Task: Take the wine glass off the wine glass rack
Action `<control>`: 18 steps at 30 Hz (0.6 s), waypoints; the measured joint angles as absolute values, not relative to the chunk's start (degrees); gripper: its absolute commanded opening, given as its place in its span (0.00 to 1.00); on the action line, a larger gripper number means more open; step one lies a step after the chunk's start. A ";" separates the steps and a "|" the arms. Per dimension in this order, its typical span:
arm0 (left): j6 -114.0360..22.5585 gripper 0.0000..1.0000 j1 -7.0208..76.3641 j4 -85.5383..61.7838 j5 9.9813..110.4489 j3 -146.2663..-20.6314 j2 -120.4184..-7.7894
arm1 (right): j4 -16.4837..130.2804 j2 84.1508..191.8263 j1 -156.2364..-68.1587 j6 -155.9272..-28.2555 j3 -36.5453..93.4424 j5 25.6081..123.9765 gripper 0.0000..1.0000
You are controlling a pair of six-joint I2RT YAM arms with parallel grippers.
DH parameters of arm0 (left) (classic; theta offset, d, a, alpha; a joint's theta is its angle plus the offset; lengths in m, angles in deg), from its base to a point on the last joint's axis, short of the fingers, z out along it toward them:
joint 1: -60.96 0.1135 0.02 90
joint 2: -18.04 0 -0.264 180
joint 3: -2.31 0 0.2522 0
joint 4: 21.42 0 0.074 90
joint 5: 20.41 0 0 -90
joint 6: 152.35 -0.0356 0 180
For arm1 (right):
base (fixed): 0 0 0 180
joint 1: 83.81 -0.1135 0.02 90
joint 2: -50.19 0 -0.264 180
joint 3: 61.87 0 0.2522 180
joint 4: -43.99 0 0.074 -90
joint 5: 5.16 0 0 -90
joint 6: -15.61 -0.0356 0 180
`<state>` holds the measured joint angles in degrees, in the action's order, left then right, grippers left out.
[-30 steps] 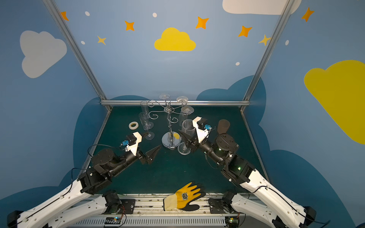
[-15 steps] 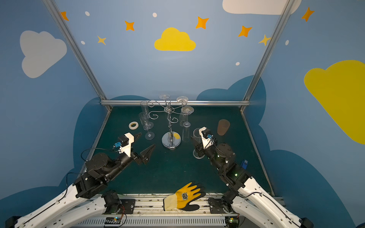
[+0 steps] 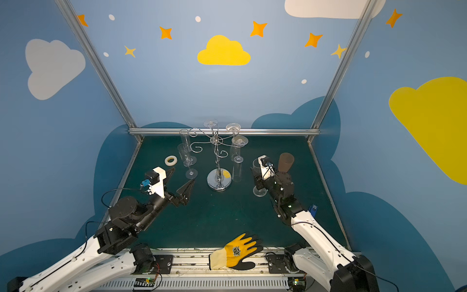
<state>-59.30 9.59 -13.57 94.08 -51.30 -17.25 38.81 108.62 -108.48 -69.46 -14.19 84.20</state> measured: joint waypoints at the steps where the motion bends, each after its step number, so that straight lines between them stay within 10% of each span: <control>1: -59.36 0.98 9.67 -13.90 94.91 -51.26 -17.56 | 38.66 109.91 -107.74 -69.53 -13.82 83.57 0.44; 18: -60.50 0.99 22.72 -19.56 97.84 -51.65 -25.53 | 29.50 140.21 -101.05 -68.85 5.04 78.26 0.42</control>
